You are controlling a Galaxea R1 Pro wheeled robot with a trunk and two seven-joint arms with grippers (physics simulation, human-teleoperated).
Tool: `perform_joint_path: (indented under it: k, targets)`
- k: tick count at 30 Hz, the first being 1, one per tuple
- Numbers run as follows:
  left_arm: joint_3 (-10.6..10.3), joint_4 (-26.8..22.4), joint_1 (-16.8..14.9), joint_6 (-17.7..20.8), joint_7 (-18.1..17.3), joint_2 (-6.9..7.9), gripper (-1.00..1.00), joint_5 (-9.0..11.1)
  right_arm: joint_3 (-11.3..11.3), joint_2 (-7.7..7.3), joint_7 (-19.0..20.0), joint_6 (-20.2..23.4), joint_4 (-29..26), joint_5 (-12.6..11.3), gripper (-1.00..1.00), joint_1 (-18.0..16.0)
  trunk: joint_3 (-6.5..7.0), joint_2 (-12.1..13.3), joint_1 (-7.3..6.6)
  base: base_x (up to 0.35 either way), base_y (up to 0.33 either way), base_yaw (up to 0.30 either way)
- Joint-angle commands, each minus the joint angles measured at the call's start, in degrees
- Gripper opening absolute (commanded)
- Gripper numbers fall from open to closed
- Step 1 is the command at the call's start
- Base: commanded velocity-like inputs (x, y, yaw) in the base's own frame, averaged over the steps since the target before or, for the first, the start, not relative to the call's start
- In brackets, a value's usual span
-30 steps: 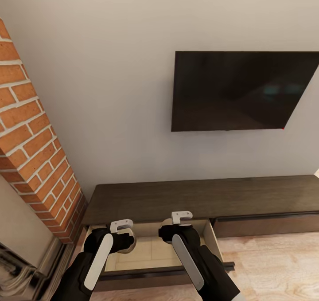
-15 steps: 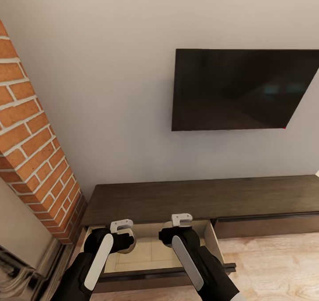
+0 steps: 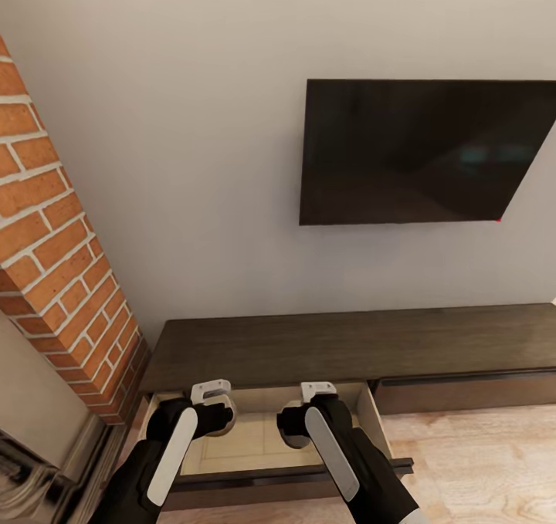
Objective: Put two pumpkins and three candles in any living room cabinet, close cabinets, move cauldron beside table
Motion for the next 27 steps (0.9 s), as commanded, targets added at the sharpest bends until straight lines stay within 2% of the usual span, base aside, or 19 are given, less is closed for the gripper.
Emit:
perform_joint_path:
  k: [1,15,20,27]
  targets:
    - [0.0,0.3,0.0,-0.4,0.0,-0.01,-1.0,0.0,0.0,0.0,0.0,-0.1,0.1,0.0,-1.0,0.0,-0.18,-0.4,0.22,0.0,0.0,0.0]
    - [-0.2,1.6,0.0,-1.3,0.1,-0.17,-1.0,0.0,0.1,0.0,-0.4,-1.7,-0.3,0.9,-1.0,0.0,-2.7,-6.0,3.3,0.0,0.0,0.0]
    - [-0.4,1.6,0.0,-1.3,0.1,-0.25,-1.0,0.0,0.2,0.0,-3.7,-1.7,-0.4,0.4,-1.0,0.0,-3.59,-8.0,4.4,0.0,0.0,0.0]
    - [-0.4,1.6,0.0,-1.2,0.0,-0.22,-1.0,0.0,0.1,0.0,-4.6,-3.7,0.0,0.2,-1.0,-0.1,-4.85,-10.8,5.94,0.0,0.0,0.0]
